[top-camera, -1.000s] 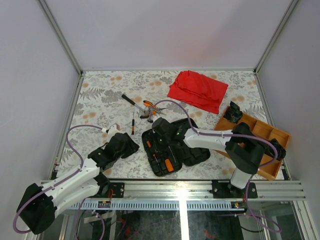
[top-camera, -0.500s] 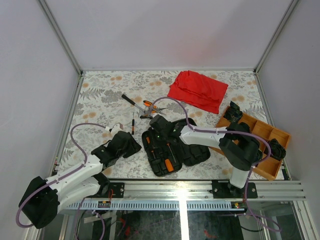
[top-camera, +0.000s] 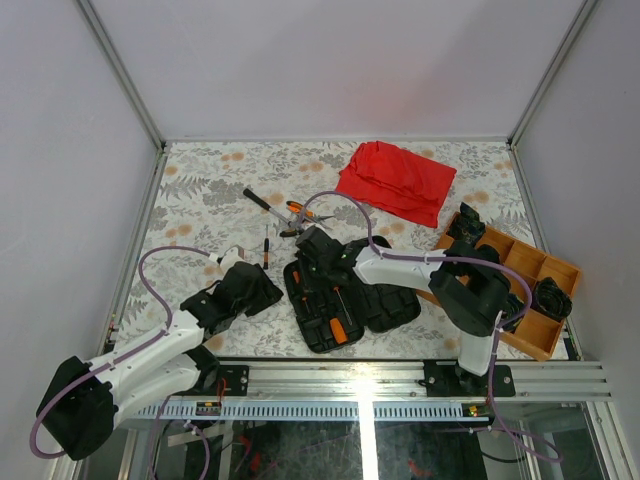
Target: Sort the tools into containers
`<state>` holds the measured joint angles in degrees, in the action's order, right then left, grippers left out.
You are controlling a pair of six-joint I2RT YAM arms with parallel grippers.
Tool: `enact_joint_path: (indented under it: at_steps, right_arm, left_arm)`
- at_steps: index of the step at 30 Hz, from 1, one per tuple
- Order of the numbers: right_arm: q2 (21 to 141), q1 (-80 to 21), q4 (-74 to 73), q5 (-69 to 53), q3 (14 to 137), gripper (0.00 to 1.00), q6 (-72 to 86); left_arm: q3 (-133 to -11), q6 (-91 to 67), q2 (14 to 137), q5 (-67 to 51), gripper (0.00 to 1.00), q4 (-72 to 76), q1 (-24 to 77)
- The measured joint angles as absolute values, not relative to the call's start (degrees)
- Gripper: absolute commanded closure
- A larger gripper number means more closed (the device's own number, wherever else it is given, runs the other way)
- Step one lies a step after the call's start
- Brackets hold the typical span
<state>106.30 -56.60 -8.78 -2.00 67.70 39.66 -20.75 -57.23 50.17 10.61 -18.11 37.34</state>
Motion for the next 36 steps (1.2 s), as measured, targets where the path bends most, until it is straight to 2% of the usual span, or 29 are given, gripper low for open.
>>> enact_joint_path:
  at_steps: [12, 16, 22, 28, 36]
  right_arm:
    - [108.5, -56.5, -9.1, -2.2, 70.1, 0.85, 39.7]
    - [108.6, -56.4, -9.5, -2.0, 70.3, 0.72, 39.8]
    - [108.5, -56.4, -9.6, -2.0, 70.5, 0.65, 39.7]
    - [108.1, -56.4, -10.5, -2.0, 70.7, 0.64, 38.5]
    - [105.4, -56.2, -12.6, -2.3, 70.7, 0.71, 36.4]
  left_arm:
    - [-20.8, -57.1, 50.2, 10.3, 0.5, -18.0, 37.3]
    - [-20.8, -57.1, 50.0, 10.3, 0.5, -18.0, 37.3]
    - [-20.8, -57.1, 49.7, 10.1, 0.47, -18.0, 37.3]
    - [-20.7, -56.6, 48.8, 9.3, 0.47, -17.7, 37.3]
    - [-19.8, -56.3, 49.5, 8.3, 0.51, -16.2, 37.3]
